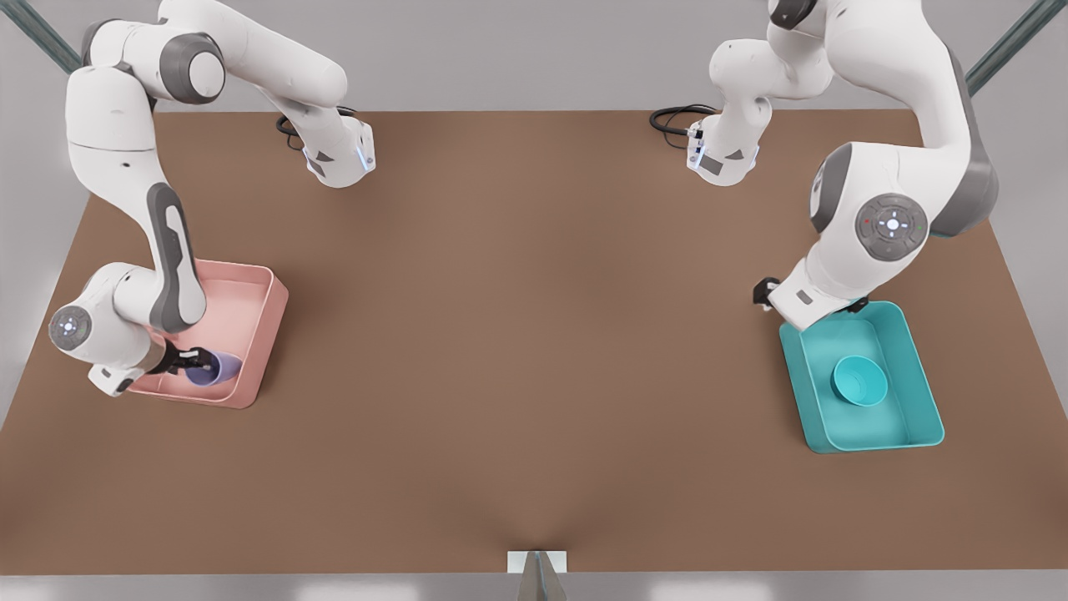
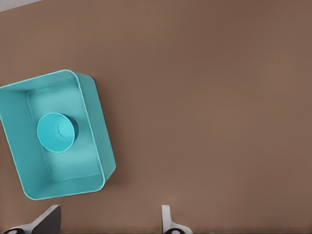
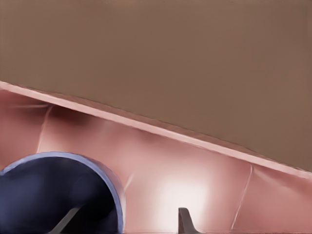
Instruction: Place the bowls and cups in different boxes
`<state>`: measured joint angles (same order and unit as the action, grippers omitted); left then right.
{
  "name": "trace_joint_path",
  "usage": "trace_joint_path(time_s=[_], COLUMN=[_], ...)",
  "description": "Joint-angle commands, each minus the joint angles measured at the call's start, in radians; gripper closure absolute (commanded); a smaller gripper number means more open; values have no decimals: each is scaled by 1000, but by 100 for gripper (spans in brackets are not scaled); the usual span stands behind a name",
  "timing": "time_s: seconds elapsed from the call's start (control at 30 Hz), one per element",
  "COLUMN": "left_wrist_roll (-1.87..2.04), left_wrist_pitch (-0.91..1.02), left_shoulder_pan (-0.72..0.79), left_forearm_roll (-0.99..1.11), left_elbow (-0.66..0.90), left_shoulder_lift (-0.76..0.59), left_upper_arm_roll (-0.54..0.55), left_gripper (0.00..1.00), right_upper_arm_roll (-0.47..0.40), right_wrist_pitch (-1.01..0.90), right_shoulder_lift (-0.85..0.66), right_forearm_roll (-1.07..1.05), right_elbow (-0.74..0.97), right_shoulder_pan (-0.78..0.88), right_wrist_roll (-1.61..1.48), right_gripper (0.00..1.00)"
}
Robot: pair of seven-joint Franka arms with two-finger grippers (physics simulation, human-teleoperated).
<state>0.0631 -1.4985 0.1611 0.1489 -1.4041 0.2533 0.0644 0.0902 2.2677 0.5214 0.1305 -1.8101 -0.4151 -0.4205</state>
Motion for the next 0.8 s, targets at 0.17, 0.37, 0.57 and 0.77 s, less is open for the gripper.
trace_joint_path(time_s=[0.17, 0.37, 0.57, 0.77], left_wrist_roll=[-52, -55, -55, -52], left_wrist_pitch=[35, 43, 37, 44], left_shoulder_pan=[-11, -12, -15, -15], left_forearm_roll=[-3, -15, -14, -15], left_elbow=[1, -3, -3, -6], left_shoulder_lift=[-5, 0, 3, 3], left_upper_arm_roll=[2, 2, 2, 2], left_gripper=[0, 0, 0, 0], right_upper_arm_roll=[2, 20, 2, -9], right_wrist_pitch=[-143, -770, -1018, -1008], right_shoulder_lift=[-41, -221, -317, -347], right_forearm_roll=[-97, -137, -2, -31], right_elbow=[3, 359, 474, 433], right_shoulder_pan=[-14, 131, 315, 320], right_wrist_roll=[-299, 54, 304, 333], right_gripper=[0, 0, 0, 0])
